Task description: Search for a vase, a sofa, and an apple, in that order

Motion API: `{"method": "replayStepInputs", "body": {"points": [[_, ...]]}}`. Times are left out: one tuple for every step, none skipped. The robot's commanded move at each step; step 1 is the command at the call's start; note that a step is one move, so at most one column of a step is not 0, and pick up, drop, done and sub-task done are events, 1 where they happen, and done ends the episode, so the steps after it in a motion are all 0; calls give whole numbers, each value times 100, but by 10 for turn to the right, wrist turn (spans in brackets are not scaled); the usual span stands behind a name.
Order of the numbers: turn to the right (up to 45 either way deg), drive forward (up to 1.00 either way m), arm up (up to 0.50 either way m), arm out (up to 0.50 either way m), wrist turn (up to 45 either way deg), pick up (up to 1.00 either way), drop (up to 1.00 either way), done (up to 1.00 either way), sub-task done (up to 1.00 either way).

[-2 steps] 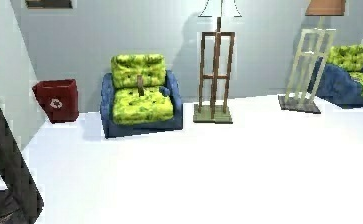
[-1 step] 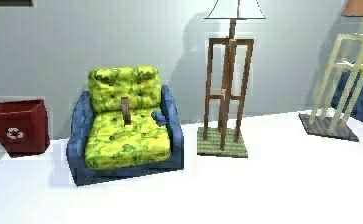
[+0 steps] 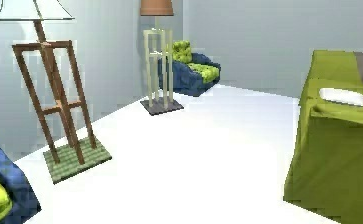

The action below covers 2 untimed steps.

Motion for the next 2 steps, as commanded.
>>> {"method": "replayStepInputs", "body": {"points": [[330, 0, 0, 0, 0, 0, 0, 0, 0], [30, 0, 0, 0, 0, 0, 0, 0, 0]]}}
